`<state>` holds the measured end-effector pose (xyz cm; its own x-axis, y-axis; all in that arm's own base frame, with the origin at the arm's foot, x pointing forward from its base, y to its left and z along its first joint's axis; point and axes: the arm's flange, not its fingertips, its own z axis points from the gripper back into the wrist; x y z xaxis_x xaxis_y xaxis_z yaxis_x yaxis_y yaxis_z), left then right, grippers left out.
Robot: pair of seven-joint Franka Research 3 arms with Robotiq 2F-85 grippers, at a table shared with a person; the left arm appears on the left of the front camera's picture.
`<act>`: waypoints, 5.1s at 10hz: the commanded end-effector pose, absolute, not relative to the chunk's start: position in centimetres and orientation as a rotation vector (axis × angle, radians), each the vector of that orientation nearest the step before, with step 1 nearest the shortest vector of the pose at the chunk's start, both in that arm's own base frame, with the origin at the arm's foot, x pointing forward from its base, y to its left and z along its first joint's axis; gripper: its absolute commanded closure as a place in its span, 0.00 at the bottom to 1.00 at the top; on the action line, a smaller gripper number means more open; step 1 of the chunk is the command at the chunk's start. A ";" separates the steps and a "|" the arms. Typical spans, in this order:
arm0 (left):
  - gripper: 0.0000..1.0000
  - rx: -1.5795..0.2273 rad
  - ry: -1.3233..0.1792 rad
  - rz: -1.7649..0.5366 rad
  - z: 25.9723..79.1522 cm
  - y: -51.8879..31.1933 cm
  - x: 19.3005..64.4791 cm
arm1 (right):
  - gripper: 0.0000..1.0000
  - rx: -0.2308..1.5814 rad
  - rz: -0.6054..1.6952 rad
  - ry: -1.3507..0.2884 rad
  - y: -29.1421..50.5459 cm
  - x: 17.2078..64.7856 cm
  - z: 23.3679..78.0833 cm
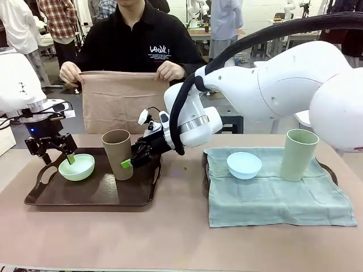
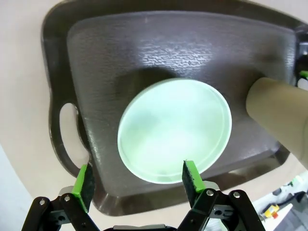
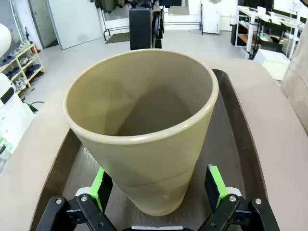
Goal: Set up a tray with a mat and arrange the tableware.
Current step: Pick up the Picnic Bowl and Reusable plastic cup from the Handle tray in front of the human's position and hold them in the air.
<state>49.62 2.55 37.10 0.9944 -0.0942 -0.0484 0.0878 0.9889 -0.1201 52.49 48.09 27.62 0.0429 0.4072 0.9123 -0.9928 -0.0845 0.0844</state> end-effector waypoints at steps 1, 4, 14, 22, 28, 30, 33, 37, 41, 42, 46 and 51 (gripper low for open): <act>0.06 -0.079 0.046 -0.066 36.6 2.6 50.1 | 0.00 0.981 1.415 -0.865 48.4 53.0 27.3; 0.06 -0.074 0.038 -0.046 35.9 2.5 50.4 | 0.00 0.998 1.430 -0.888 48.5 53.0 27.1; 1.00 -0.063 0.056 -0.045 35.2 2.0 51.1 | 0.79 1.016 1.538 -0.938 48.3 53.0 27.1; 1.00 -0.094 0.059 -0.043 35.8 2.0 50.7 | 1.00 1.018 1.564 -0.942 48.4 52.7 27.0; 1.00 -0.144 -0.001 -0.044 40.2 2.7 49.7 | 0.80 1.053 1.537 -0.998 48.6 52.8 28.0; 1.00 -0.154 0.013 -0.038 39.8 2.7 49.6 | 0.10 1.073 1.516 -0.988 48.6 53.0 27.4; 1.00 -0.162 0.013 -0.032 39.8 2.8 49.3 | 0.00 1.074 1.495 -0.971 48.4 53.3 26.5; 1.00 -0.167 0.021 -0.028 39.7 2.7 49.4 | 0.00 1.088 1.500 -0.949 48.7 53.5 25.9; 1.00 -0.164 0.027 -0.026 39.4 2.8 49.5 | 0.00 1.136 1.516 -0.991 50.1 54.0 25.8; 1.00 -0.166 0.028 -0.024 39.3 2.8 49.4 | 0.00 1.146 1.516 -1.001 50.5 54.1 25.7; 1.00 -0.171 0.028 -0.024 39.3 2.8 49.4 | 1.00 1.147 1.550 -1.010 50.7 54.1 25.6; 1.00 -0.145 0.003 -0.054 43.2 1.9 48.5 | 1.00 1.125 1.576 -1.057 50.2 52.5 29.9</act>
<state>49.07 2.13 41.45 0.9995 -0.0312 -0.0011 0.0306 0.9880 -0.1512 54.01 50.96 28.11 -0.1484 0.2042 0.9676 -0.9658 -0.2403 -0.0974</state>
